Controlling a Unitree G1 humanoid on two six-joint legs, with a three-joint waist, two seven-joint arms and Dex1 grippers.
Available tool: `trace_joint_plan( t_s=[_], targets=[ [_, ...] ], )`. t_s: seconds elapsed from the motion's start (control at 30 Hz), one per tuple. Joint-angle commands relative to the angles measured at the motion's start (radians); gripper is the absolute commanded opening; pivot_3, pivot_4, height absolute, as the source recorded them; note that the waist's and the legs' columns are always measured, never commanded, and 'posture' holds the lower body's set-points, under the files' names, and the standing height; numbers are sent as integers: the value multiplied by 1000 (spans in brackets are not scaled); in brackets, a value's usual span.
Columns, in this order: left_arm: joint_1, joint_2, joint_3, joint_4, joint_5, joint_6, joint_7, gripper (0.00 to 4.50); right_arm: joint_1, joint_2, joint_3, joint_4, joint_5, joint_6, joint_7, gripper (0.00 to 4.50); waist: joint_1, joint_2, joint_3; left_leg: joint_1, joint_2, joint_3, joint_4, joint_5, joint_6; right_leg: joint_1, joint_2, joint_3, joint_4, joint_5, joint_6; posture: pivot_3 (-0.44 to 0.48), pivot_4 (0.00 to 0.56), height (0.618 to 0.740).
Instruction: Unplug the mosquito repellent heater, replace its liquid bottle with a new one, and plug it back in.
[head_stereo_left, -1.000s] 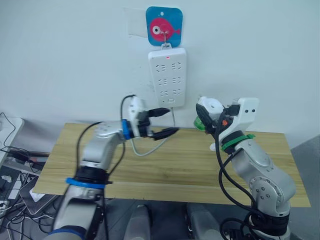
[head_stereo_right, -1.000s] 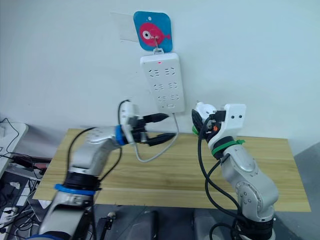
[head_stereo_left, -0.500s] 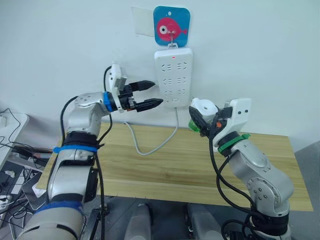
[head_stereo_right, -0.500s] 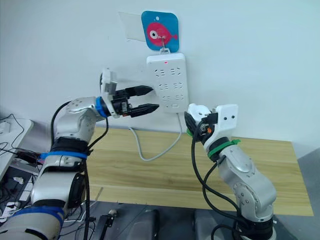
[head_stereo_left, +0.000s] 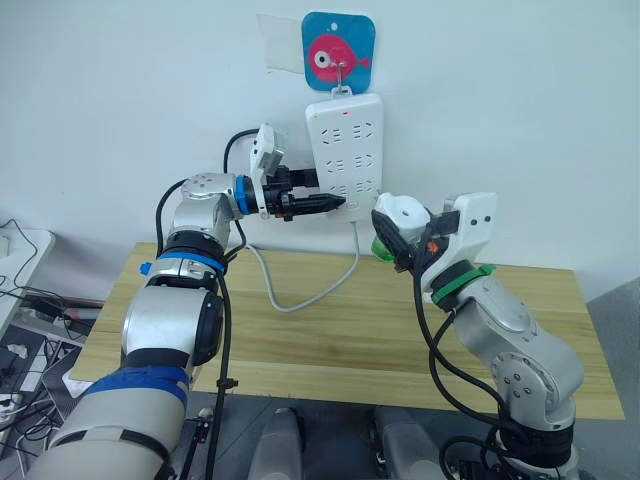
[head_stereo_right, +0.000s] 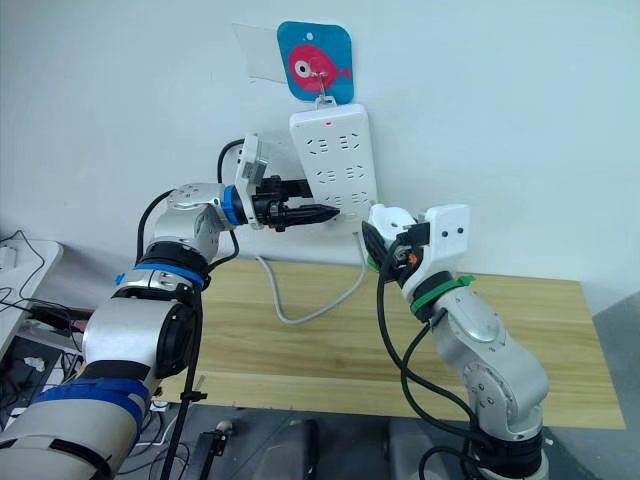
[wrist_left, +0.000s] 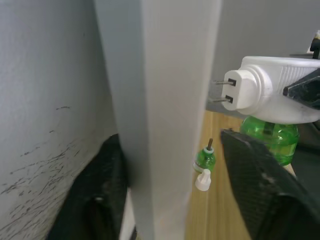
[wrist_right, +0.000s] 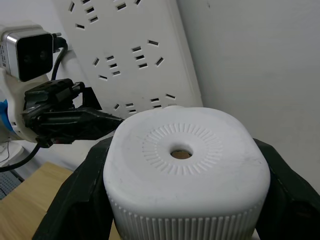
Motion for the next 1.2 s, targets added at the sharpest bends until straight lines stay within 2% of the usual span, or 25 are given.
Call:
trace_joint_plan(
  t_s=[0.03,0.07,0.1,1.2],
  targets=[
    [-42,7,26,10,5,15,3,1727,-21,6,17,-57,5,-3,5,2998,-1,0,0,0,0,0,0,0,0,0,0,0,0,0,0,-32,194,740],
    [-44,6,29,13,6,22,6,1375,-23,7,20,-57,4,-2,5,2998,-1,0,0,0,0,0,0,0,0,0,0,0,0,0,0,-32,194,740],
    [-48,5,33,16,6,32,9,1289,-25,8,23,-55,2,-2,4,2998,-1,0,0,0,0,0,0,0,0,0,0,0,0,0,0,-32,194,740],
    [-55,3,42,17,23,56,6,1296,-88,51,48,23,-85,22,7,2998,0,0,0,0,0,-1,3,0,0,0,0,-1,2,0,0,-24,209,740]
  ],
)
